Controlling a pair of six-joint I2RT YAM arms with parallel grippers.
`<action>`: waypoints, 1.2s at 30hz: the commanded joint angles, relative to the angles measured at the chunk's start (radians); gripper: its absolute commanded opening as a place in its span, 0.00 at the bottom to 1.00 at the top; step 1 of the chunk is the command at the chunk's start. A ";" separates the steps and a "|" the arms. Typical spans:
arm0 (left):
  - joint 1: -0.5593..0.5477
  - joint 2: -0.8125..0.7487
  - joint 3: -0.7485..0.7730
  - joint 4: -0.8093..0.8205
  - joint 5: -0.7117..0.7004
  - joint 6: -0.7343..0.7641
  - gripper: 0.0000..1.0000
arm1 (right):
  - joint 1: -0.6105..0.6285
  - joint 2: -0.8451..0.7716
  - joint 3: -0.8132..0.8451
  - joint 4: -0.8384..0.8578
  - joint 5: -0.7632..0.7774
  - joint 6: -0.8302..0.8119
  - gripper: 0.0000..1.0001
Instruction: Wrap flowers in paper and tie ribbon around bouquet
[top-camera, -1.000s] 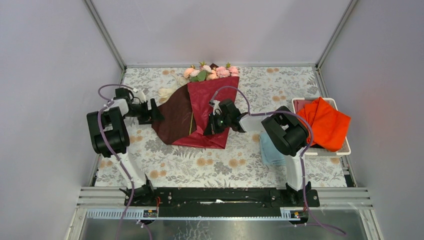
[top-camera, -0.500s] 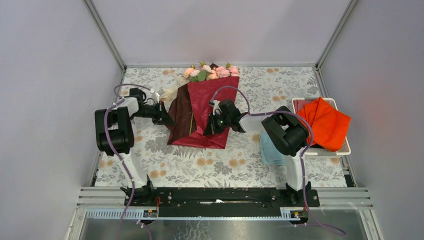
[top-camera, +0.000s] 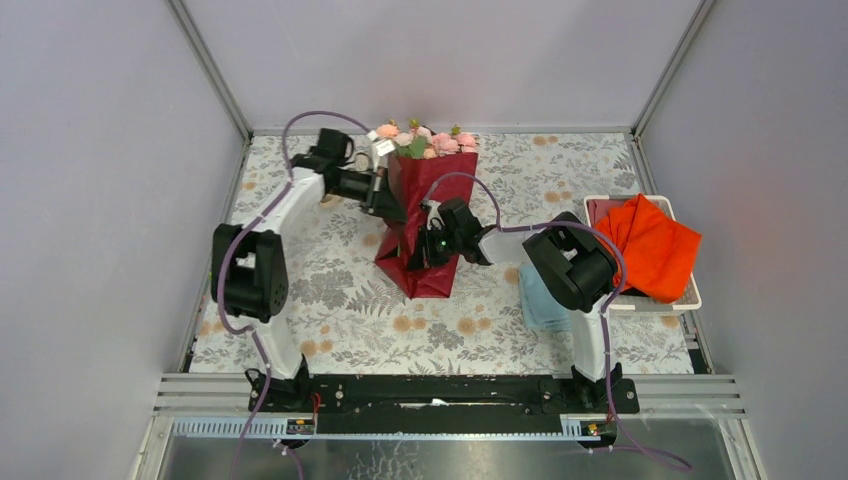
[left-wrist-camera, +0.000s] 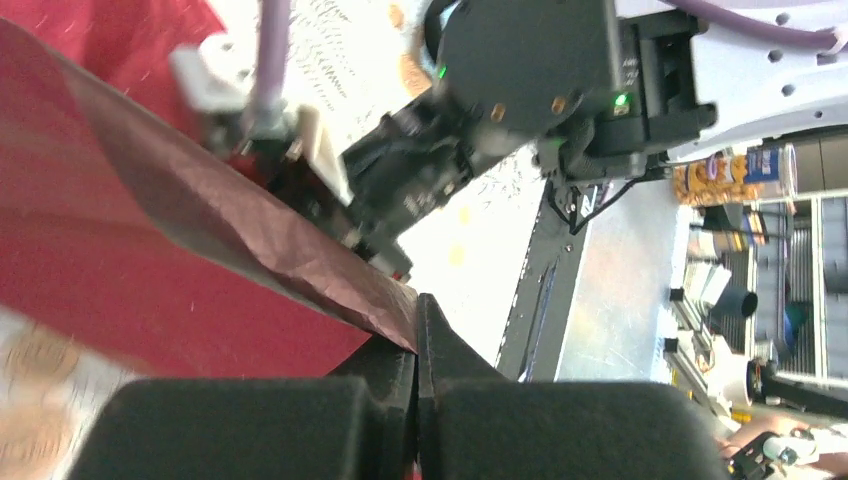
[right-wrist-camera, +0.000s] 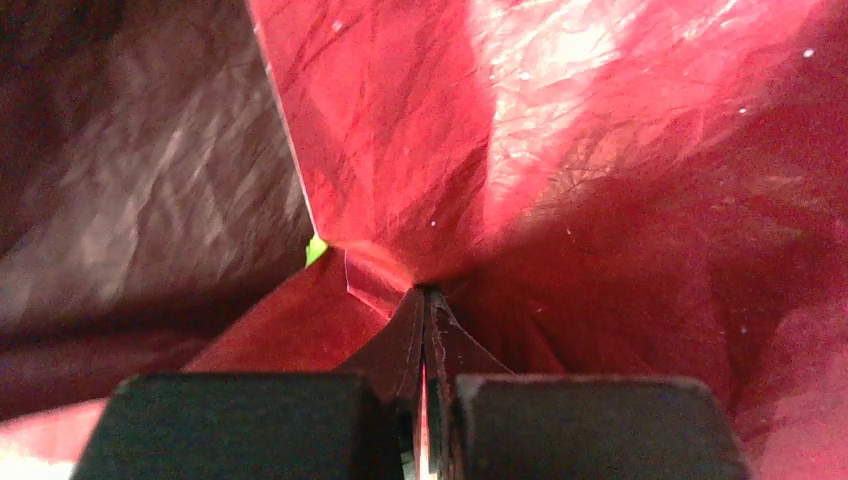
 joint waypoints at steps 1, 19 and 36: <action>-0.093 0.118 0.113 0.051 0.021 -0.088 0.00 | 0.002 0.013 -0.036 -0.024 0.020 0.025 0.00; -0.179 0.418 0.185 0.358 -0.264 -0.251 0.00 | 0.000 -0.290 -0.207 0.063 0.218 0.293 0.03; -0.274 0.405 0.211 0.345 -0.262 -0.222 0.00 | -0.276 -0.213 -0.164 -0.208 0.124 0.036 0.21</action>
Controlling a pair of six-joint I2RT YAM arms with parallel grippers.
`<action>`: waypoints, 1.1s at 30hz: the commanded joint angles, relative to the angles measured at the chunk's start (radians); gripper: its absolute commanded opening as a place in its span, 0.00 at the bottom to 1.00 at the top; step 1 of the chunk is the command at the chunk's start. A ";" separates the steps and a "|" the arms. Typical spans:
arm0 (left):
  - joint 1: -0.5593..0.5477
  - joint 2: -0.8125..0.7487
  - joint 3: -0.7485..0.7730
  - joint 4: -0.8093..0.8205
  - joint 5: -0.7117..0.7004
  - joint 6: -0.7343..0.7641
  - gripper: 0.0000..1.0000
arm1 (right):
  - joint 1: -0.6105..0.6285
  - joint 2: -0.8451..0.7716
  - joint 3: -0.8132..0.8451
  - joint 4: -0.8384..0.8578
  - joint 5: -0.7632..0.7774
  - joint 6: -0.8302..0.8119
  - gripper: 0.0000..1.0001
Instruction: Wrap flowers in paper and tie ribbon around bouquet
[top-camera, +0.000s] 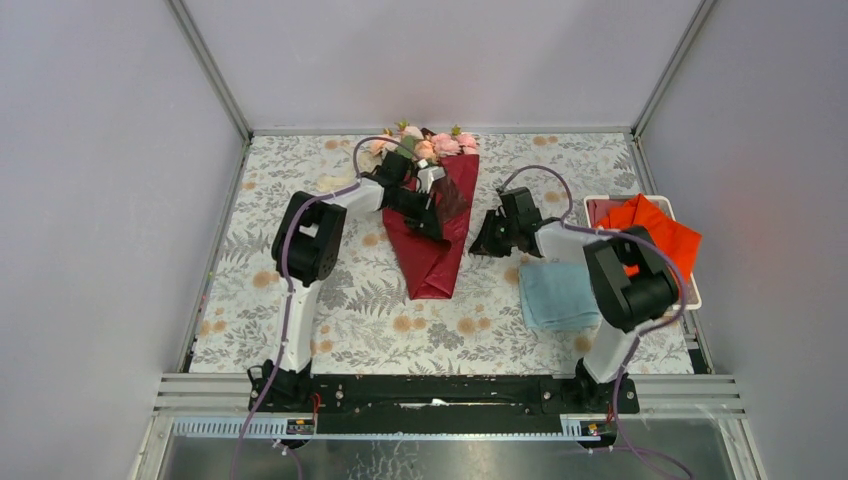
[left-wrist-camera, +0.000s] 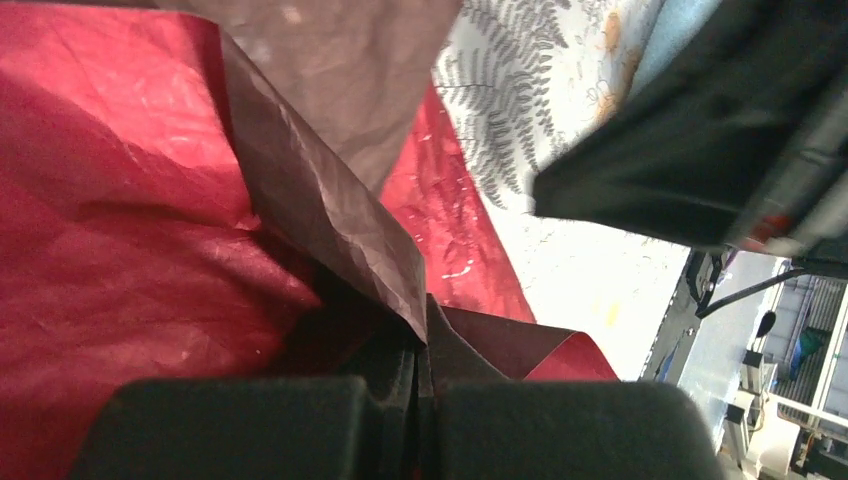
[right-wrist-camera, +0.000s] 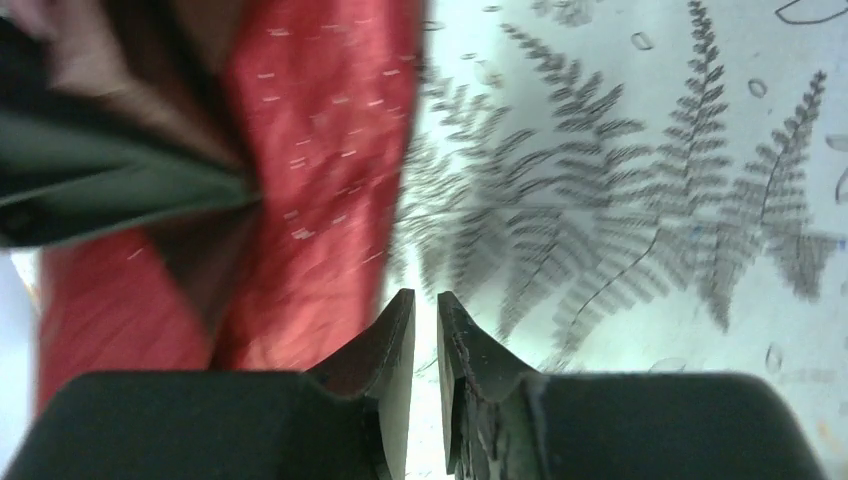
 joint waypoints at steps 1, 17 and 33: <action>-0.046 -0.056 0.049 0.029 0.007 0.009 0.00 | -0.027 0.160 0.076 0.028 -0.122 -0.077 0.21; -0.112 0.077 0.181 0.084 -0.052 -0.027 0.00 | -0.027 0.121 0.024 0.103 -0.161 -0.005 0.14; -0.112 0.106 0.202 0.088 -0.049 -0.026 0.00 | -0.027 -0.093 0.018 -0.002 -0.114 -0.185 0.70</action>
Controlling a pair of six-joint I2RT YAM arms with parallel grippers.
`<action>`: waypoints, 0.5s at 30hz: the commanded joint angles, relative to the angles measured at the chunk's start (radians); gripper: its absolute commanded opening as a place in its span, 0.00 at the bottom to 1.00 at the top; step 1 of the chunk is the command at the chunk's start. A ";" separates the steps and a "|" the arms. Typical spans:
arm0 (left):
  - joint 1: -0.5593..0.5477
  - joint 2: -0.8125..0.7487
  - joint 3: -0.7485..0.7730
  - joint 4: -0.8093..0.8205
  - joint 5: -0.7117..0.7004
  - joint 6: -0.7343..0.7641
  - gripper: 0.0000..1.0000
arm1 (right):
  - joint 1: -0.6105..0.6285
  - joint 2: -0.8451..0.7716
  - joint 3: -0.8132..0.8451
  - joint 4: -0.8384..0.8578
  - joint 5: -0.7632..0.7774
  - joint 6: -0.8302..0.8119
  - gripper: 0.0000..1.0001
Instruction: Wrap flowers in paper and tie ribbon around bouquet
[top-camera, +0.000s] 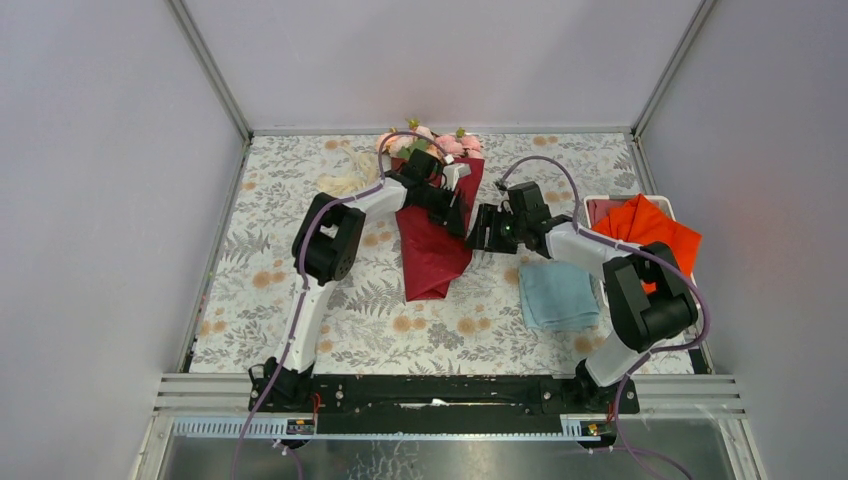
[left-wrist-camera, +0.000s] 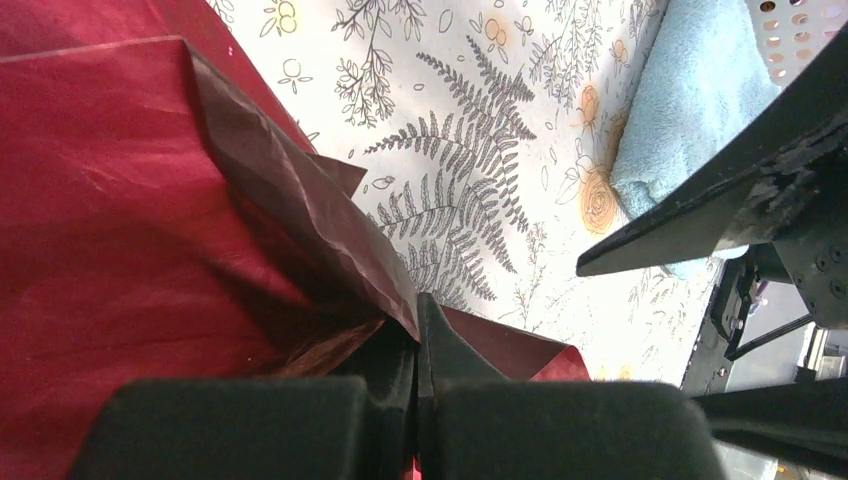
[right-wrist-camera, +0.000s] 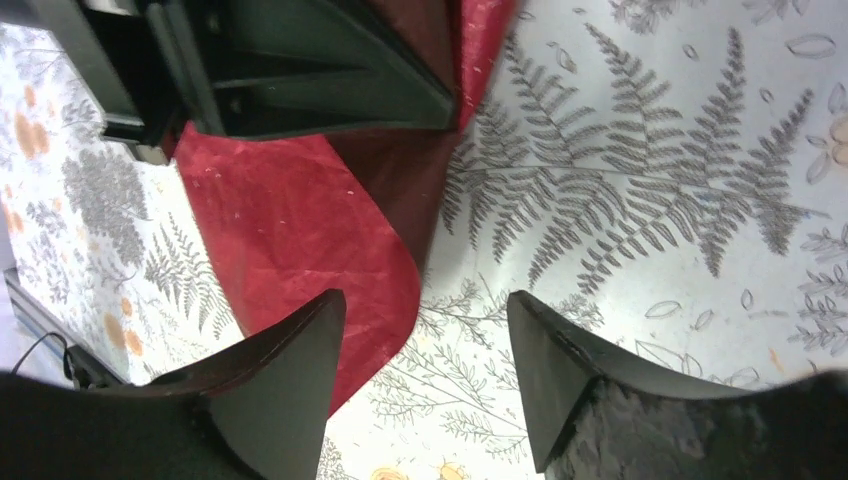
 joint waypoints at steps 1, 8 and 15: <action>-0.007 -0.001 0.032 0.044 -0.001 0.002 0.00 | 0.007 0.015 0.015 0.107 -0.102 -0.031 0.71; -0.008 0.002 0.047 0.044 0.001 -0.007 0.00 | 0.010 0.126 0.033 0.145 -0.141 -0.018 0.64; -0.009 -0.021 0.103 -0.032 0.021 0.042 0.30 | 0.007 0.143 0.010 0.156 0.002 0.044 0.07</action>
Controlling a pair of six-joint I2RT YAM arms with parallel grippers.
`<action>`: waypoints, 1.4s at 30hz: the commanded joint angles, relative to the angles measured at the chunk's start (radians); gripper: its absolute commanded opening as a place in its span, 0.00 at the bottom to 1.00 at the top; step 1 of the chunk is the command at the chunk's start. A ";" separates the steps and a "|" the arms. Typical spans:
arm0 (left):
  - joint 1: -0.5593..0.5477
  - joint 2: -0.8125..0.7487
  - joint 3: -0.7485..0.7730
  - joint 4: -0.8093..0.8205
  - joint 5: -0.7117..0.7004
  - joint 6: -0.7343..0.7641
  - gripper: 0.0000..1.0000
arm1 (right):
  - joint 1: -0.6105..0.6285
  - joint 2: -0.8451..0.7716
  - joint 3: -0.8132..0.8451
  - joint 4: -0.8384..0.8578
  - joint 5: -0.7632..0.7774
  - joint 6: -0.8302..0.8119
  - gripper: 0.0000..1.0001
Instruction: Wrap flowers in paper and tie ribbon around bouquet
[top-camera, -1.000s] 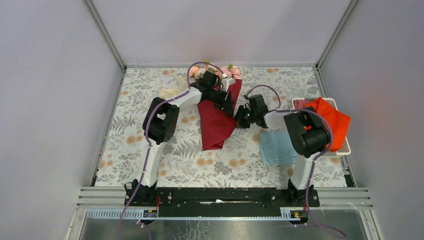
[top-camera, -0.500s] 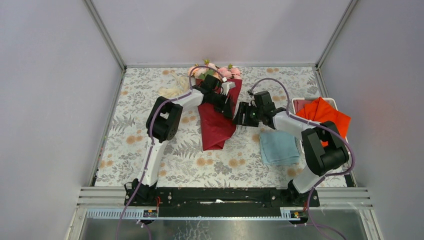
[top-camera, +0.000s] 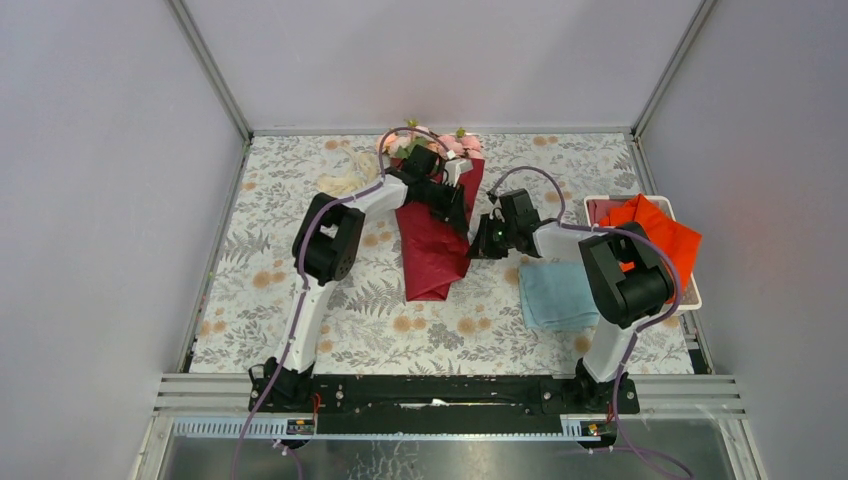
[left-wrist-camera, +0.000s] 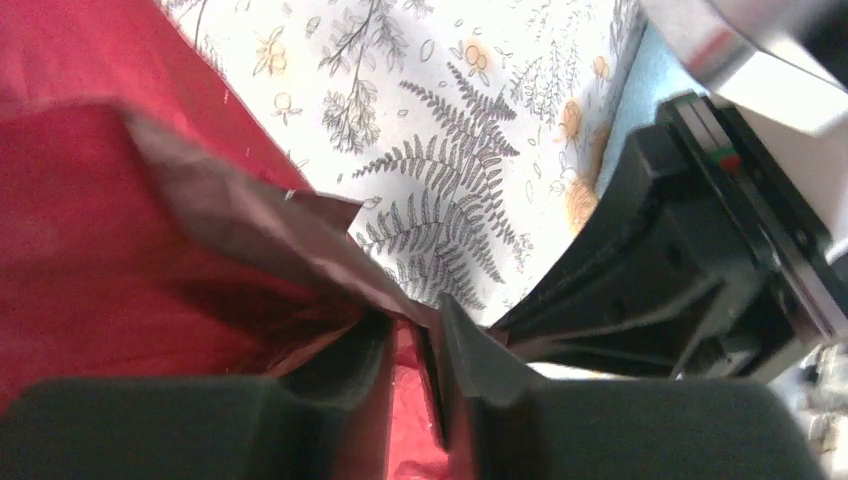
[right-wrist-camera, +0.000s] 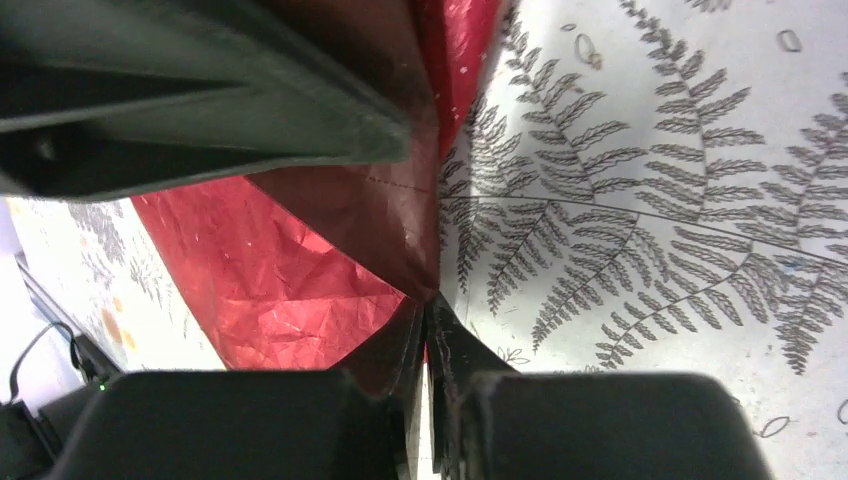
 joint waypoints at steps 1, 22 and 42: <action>-0.009 -0.042 0.084 -0.043 0.017 0.064 0.40 | 0.000 -0.029 -0.005 0.030 0.144 0.040 0.04; -0.300 -0.542 -0.530 -0.150 -0.423 0.859 0.89 | -0.013 -0.062 -0.091 0.086 0.220 0.175 0.03; -0.427 -0.579 -0.867 0.203 -0.665 0.943 0.45 | -0.040 -0.072 -0.114 0.088 0.195 0.190 0.05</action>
